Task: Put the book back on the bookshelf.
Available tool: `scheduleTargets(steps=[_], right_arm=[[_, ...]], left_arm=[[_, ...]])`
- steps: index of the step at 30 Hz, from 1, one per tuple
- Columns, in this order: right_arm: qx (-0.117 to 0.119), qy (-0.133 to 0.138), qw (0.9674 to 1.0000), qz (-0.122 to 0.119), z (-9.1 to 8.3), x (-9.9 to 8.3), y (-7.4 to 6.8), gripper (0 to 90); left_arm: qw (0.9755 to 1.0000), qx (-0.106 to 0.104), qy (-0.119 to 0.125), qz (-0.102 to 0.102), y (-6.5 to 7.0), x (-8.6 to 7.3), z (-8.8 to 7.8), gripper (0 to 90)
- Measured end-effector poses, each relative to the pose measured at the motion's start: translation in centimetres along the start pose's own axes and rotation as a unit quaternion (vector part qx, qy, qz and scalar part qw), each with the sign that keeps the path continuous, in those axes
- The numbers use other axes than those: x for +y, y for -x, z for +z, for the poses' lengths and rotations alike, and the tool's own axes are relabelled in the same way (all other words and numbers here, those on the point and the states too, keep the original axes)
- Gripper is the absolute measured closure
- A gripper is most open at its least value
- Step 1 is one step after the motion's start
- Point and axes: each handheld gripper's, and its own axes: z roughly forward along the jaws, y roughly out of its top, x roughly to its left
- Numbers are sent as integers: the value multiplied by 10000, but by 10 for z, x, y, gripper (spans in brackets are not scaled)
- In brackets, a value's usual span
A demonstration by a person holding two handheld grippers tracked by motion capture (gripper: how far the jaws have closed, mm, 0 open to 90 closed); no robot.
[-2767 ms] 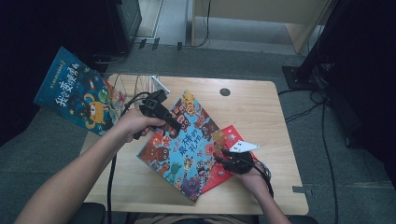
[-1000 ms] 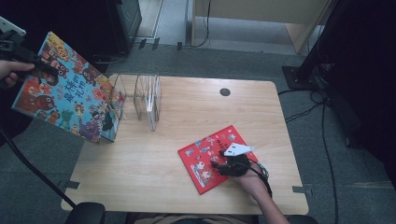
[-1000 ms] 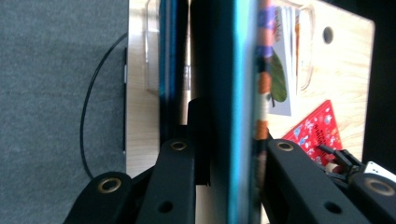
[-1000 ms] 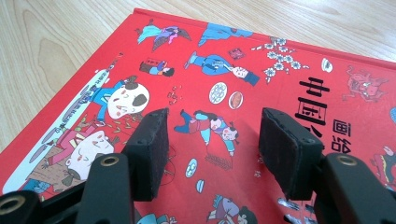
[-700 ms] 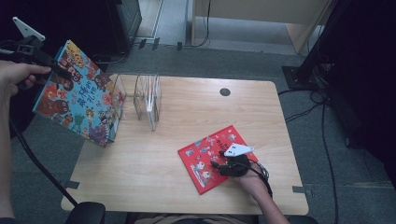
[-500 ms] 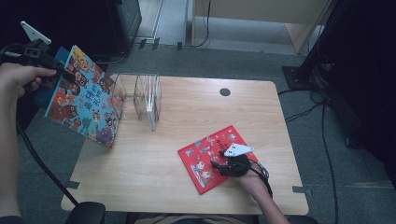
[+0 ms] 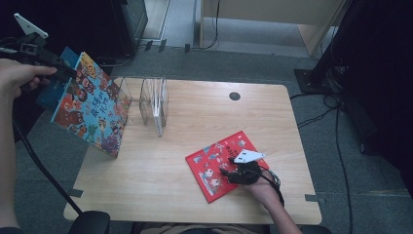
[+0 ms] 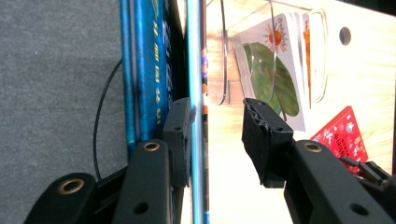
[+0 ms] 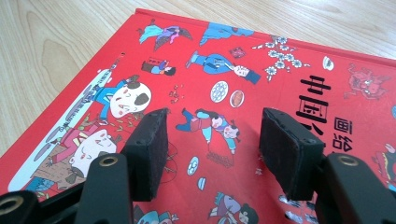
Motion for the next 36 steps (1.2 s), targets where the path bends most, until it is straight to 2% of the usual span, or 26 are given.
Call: scheduleTargets(steps=[2,9,10,13,16,18,19,22,27,30,36], right_arm=[[3,-2,10000,8,0,0,0,423],[22,-18,10000,26,0,0,1,414],[38,-5,10000,53,0,0,1,415],[75,-2,9998,178,-1,1,5,426],[53,4,9998,205,-2,4,9,430],[41,11,9997,259,-2,7,11,430],[41,-19,9995,313,-2,8,12,430],[31,-5,9993,359,-1,12,15,429],[52,21,9994,339,2,19,17,424],[87,-15,9993,362,4,23,18,463],[130,-67,9993,356,7,30,23,457]], left_arm=[[9999,-90,72,46,0,-1,-5,632],[9998,-74,147,126,5,-5,-14,603],[9998,-40,153,139,7,-7,-14,598],[9994,-125,208,243,13,-11,-14,573],[9989,-178,254,364,22,-15,-12,535],[9983,-140,331,453,29,-19,-11,500],[9981,-105,348,502,33,-21,-9,488],[9967,-202,326,709,44,-28,-4,471],[9956,-205,283,864,57,-38,9,456],[9948,-257,283,945,63,-45,18,453],[9924,-333,245,1158,75,-62,35,447]])
